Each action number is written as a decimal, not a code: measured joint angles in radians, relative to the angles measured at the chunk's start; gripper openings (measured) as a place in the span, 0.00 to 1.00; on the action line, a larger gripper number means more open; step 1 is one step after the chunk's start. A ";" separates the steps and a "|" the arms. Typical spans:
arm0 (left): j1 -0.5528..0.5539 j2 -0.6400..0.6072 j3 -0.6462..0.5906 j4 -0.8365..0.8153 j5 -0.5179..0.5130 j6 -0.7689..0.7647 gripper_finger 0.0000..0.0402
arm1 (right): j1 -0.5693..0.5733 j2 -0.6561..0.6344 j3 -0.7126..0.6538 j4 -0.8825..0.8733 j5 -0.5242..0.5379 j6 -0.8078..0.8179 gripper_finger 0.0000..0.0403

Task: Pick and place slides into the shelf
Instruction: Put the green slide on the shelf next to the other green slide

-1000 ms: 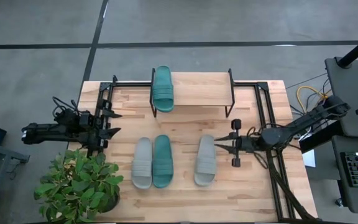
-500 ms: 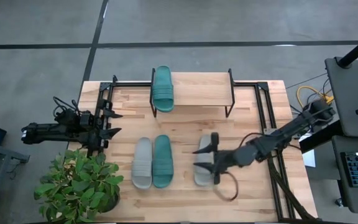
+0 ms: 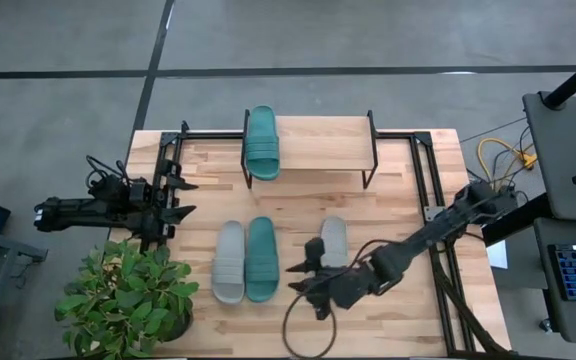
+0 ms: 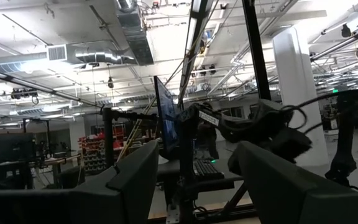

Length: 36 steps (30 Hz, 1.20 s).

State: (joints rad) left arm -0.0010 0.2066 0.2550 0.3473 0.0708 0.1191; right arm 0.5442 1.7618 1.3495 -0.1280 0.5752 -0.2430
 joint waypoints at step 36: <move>0.000 0.002 0.000 0.002 0.000 0.024 0.52 | -0.034 0.441 0.197 -0.002 0.082 -0.045 0.31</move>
State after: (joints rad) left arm -0.0010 0.2081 0.2550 0.3489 0.0708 0.1432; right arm 0.5099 2.2027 1.5463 -0.1303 0.6574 -0.2882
